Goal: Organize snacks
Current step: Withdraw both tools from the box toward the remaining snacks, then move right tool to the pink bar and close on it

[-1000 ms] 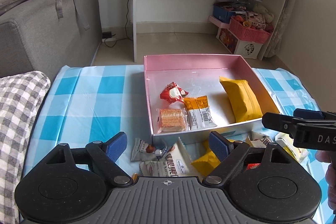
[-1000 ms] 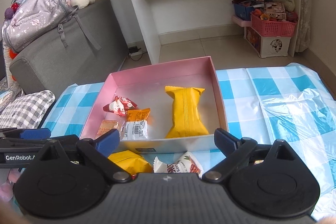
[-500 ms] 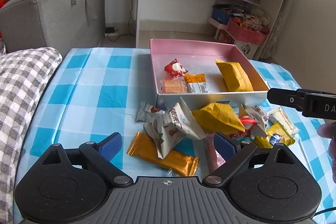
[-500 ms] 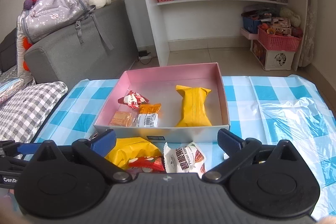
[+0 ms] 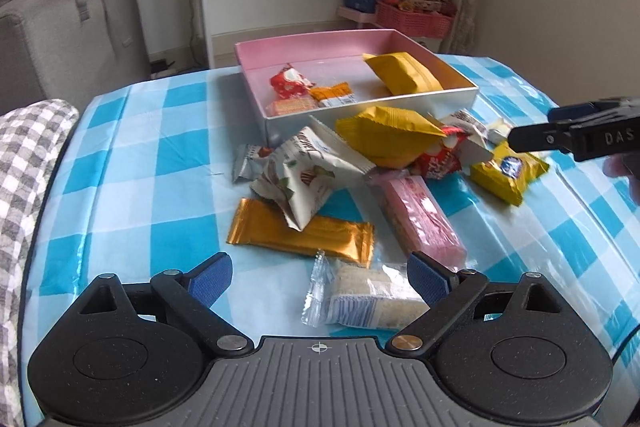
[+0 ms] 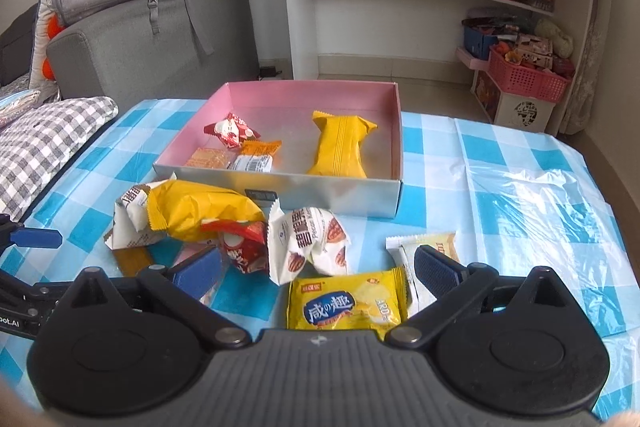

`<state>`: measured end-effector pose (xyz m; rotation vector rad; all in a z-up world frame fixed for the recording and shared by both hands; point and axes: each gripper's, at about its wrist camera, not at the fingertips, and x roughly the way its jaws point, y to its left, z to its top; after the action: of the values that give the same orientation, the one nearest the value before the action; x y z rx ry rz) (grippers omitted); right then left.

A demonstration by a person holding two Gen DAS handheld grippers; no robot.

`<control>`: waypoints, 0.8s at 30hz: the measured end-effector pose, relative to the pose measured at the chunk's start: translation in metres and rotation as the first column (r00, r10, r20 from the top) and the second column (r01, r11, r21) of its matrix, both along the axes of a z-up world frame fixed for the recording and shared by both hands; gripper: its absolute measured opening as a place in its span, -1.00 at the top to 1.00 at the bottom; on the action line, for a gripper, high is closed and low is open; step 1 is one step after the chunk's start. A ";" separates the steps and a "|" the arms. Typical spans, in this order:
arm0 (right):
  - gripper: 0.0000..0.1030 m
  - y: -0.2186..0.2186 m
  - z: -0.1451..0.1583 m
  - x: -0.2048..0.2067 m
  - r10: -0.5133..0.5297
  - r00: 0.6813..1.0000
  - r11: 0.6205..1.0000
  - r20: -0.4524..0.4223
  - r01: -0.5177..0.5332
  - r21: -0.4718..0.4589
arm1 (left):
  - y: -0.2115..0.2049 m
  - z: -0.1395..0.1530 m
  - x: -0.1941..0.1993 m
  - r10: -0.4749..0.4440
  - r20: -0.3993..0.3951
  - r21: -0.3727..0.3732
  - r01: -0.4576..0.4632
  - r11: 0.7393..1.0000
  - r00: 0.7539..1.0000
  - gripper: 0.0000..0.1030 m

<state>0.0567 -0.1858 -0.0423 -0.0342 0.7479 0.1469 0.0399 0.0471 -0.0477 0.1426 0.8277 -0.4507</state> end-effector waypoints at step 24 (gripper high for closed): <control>-0.99 0.023 -0.013 -0.003 0.151 0.979 0.987 -0.140 -0.142 0.073 | -0.051 -0.019 -0.018 -0.412 -0.045 0.150 0.414 0.898 0.910 -0.78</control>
<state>0.0536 -0.1624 -0.0555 -0.0192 0.8855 0.3165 0.0220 -0.0036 -0.0664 0.4696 0.8457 -0.7881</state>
